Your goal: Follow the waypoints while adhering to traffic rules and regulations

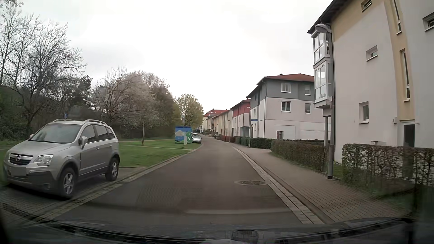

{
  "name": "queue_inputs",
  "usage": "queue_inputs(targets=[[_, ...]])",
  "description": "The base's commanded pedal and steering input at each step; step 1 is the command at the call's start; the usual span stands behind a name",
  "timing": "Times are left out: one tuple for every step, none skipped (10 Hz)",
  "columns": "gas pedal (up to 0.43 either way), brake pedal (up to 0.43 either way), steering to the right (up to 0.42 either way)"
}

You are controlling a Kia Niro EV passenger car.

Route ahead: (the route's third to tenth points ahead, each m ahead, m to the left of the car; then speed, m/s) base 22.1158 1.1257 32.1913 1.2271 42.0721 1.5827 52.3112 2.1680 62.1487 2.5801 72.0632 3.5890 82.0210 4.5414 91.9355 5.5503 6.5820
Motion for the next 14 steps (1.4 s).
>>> queue_inputs(targets=[[0.138,0.0,0.003],[0.138,0.0,0.003],[0.138,0.0,0.003],[0.138,0.0,0.002],[0.138,0.0,0.003],[0.138,0.0,0.003],[0.138,0.0,0.003],[0.138,0.0,0.003],[0.138,0.0,0.003],[0.13,0.0,0.003],[0.13,0.0,0.003],[0.13,0.0,0.003],[0.13,0.0,0.004],[0.13,0.0,0.004]])
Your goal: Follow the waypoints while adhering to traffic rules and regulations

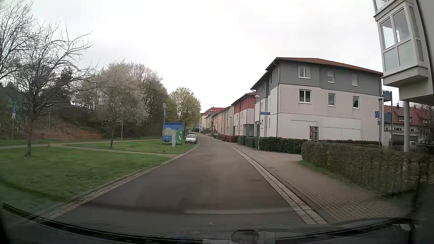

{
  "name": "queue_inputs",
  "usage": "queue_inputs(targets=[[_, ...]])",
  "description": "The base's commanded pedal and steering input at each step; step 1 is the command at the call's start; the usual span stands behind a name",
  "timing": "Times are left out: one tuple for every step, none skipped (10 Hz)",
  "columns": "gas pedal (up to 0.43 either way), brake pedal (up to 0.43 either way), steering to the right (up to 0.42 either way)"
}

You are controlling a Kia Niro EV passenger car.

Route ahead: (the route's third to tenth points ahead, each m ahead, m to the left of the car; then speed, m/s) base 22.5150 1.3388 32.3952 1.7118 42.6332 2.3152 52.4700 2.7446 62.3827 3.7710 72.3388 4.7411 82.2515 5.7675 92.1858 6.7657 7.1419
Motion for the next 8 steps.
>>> queue_inputs(targets=[[0.13,0.0,0.004],[0.13,0.0,0.004],[0.13,0.0,0.004],[0.13,0.0,0.004],[0.13,0.0,0.005],[0.13,0.0,0.005],[0.13,0.0,0.005],[0.13,0.0,0.005]])
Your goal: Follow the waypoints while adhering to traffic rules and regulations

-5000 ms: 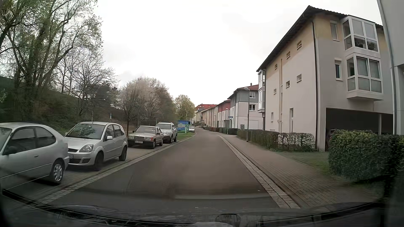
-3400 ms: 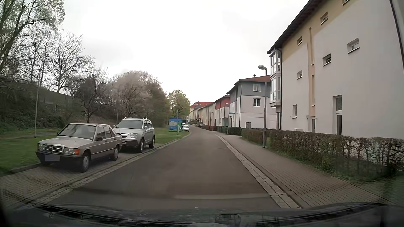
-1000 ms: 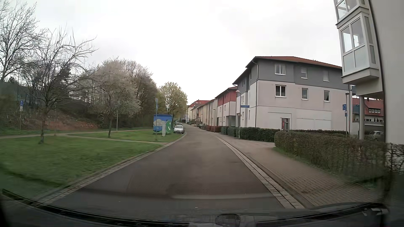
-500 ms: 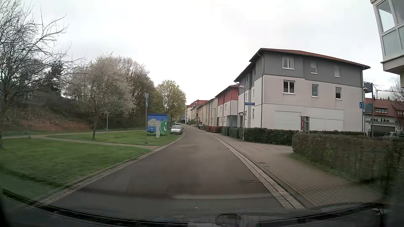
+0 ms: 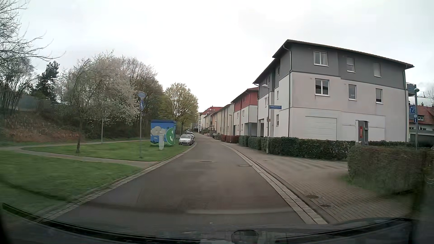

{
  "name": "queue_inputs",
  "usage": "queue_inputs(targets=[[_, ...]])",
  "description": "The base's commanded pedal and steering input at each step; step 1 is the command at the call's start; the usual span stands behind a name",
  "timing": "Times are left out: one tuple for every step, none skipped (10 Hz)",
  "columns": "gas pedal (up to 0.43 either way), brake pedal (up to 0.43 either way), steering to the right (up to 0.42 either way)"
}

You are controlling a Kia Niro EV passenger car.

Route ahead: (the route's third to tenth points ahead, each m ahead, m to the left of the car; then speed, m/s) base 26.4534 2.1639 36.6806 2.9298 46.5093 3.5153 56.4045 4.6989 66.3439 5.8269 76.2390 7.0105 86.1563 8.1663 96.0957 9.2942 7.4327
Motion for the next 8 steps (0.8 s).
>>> queue_inputs(targets=[[0.13,0.0,0.005],[0.13,0.0,0.005],[0.13,0.0,0.005],[0.118,0.0,0.005],[0.118,0.0,0.005],[0.118,0.0,0.005],[0.118,0.0,0.003],[0.118,0.0,-0.002]])
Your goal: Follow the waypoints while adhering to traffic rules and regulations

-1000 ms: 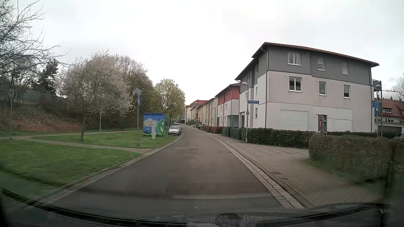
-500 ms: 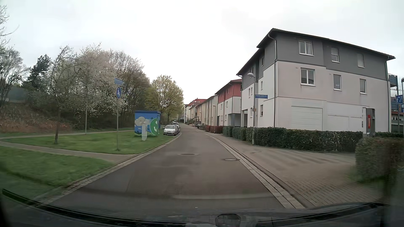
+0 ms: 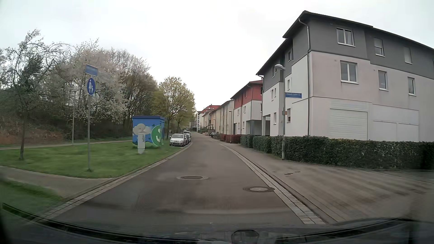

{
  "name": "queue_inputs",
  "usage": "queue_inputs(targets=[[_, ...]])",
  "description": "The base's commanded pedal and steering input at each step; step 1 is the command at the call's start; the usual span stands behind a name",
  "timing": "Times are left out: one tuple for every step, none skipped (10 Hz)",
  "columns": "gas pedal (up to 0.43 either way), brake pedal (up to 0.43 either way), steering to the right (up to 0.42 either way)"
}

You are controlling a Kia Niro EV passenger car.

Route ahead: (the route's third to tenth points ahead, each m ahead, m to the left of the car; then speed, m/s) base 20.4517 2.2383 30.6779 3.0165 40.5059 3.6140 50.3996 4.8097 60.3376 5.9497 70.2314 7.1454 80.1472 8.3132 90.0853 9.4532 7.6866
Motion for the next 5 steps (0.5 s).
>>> queue_inputs(targets=[[0.118,0.0,-0.004],[0.118,0.0,-0.005],[0.118,0.0,-0.004],[0.118,0.0,-0.005],[0.118,0.0,-0.005]])
